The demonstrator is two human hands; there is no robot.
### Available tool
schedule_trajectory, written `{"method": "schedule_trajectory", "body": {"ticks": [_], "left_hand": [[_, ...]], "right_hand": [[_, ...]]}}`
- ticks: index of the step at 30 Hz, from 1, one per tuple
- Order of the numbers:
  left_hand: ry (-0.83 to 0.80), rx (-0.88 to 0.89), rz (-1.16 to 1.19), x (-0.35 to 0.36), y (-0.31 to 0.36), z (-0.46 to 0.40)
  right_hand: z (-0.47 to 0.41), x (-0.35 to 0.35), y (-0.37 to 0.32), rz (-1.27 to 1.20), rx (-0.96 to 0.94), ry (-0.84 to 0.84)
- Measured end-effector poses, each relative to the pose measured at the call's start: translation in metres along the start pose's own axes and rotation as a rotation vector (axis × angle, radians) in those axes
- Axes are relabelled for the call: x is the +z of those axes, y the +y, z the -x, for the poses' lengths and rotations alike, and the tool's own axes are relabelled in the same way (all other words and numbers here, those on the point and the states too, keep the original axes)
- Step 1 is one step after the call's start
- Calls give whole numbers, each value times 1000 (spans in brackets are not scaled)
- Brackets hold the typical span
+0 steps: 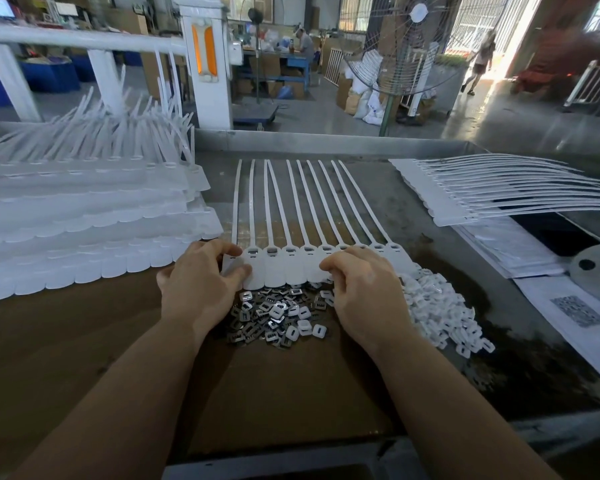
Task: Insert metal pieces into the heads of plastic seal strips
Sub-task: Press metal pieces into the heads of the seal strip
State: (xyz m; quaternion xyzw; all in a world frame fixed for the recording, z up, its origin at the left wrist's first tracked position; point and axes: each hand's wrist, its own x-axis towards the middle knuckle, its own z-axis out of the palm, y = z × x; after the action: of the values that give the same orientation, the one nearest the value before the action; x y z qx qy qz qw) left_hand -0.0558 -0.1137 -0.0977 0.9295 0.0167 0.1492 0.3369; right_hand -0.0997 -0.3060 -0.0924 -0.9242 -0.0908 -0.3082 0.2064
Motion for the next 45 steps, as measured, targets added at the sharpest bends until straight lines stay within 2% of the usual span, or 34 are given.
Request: {"method": "schedule_trajectory", "body": {"ticks": [34,45], "left_hand": [[-23,4,-31,1,1,-2],[-17,18,98,0,0,-1]], "right_hand": [[0,-1,2,21,79,-41],[0,-2,3,30,126,-35]]}}
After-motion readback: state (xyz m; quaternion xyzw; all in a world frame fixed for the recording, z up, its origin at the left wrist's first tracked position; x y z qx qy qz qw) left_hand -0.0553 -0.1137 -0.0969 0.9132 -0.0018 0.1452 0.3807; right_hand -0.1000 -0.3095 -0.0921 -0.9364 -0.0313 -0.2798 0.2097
